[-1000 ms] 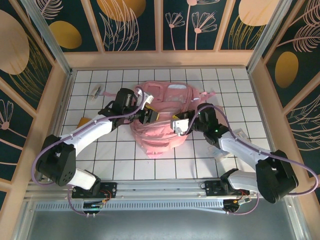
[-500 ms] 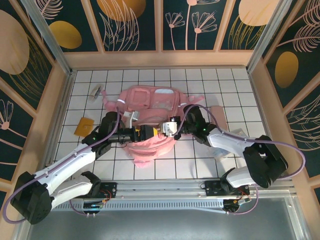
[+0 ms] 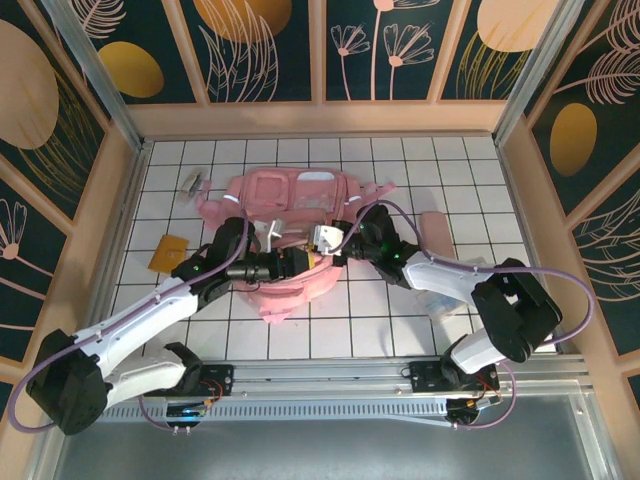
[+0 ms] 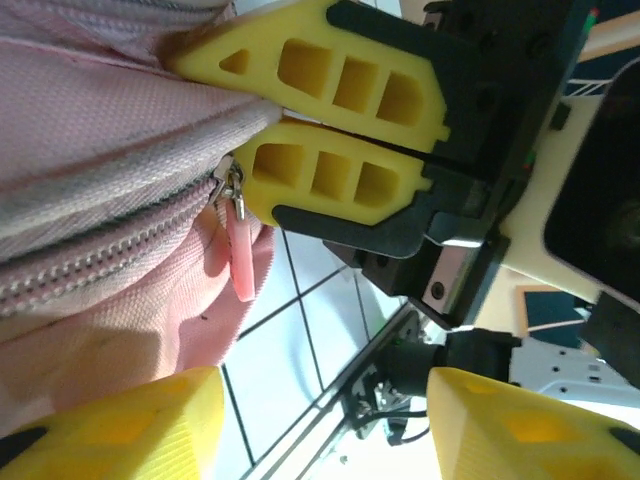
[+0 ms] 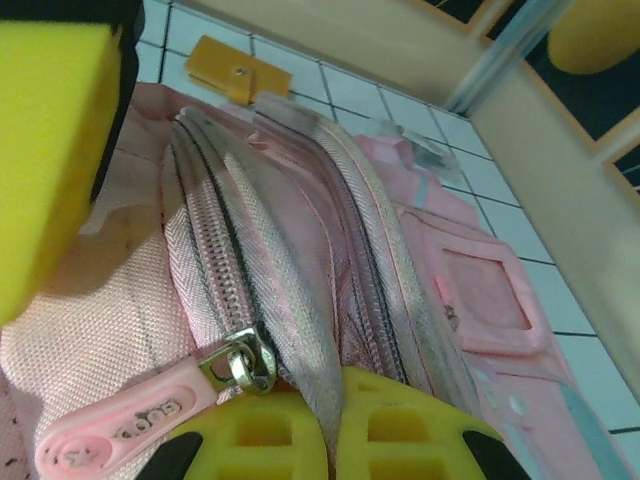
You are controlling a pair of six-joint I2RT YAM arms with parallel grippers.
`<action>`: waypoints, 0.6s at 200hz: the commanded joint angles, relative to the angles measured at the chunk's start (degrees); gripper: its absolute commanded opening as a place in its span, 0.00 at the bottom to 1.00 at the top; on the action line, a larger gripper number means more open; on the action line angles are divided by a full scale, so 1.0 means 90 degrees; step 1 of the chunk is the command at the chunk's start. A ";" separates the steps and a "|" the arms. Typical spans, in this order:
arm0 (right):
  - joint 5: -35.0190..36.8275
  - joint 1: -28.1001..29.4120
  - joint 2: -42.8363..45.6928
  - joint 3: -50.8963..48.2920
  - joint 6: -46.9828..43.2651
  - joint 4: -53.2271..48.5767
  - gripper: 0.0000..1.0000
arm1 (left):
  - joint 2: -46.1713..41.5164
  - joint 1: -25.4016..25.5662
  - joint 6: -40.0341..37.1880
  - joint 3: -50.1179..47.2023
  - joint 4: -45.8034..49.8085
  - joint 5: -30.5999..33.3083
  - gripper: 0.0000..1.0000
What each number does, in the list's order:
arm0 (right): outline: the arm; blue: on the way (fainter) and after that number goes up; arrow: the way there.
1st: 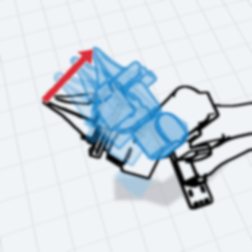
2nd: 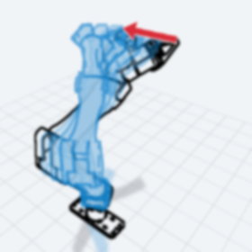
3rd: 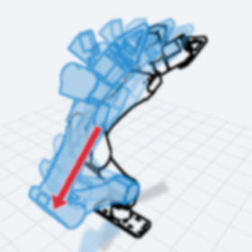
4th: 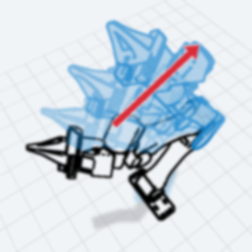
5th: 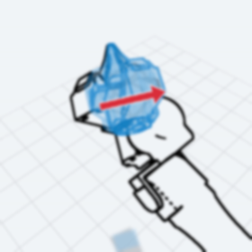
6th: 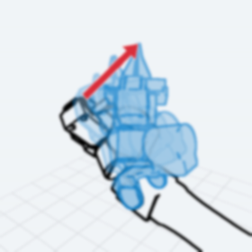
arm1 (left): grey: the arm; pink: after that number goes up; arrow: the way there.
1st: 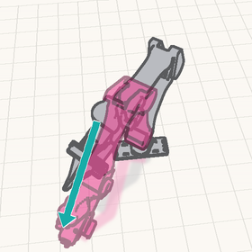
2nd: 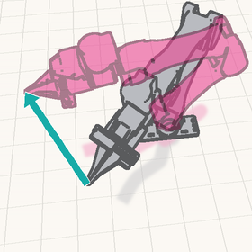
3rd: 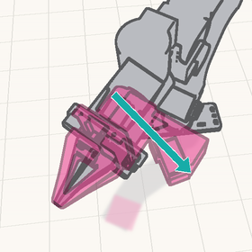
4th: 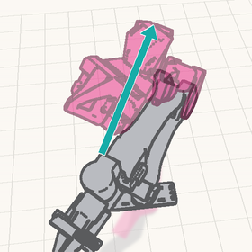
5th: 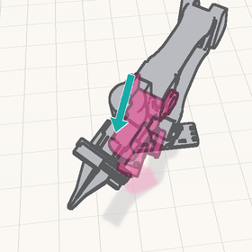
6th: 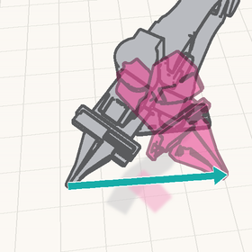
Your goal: Pack books, pencil case, and school supplies into a backpack
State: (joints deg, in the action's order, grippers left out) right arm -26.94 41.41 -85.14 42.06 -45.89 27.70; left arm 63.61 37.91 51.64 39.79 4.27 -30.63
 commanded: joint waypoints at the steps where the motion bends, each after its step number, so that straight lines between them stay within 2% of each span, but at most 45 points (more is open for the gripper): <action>1: 0.0045 0.0071 0.0077 0.0299 0.0546 0.1093 0.00 | 0.0341 0.0053 -0.0087 0.0176 0.0155 0.0289 0.51; 29: -0.0216 0.0149 0.0101 0.0268 0.0430 0.1027 0.00 | 0.0504 0.0053 0.0021 0.0166 -0.0204 0.0565 0.36; 55: -0.0314 0.0220 0.0159 0.0229 0.0370 0.0897 0.00 | 0.0723 0.0050 -0.0011 0.0272 -0.0239 0.0699 0.34; 100: -0.0317 0.0360 0.0223 0.0240 0.0129 0.0451 0.00 | 0.0770 0.0055 -0.0003 0.0245 -0.0899 0.0338 0.29; 120: -0.0342 0.0367 0.0234 0.0185 0.0128 0.0429 0.00 | 0.0622 0.0027 -0.0120 0.0281 -0.0880 0.0399 0.15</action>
State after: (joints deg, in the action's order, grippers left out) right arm -26.33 43.03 -85.19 42.06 -44.86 27.66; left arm 70.81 38.06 51.90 40.66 1.21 -26.79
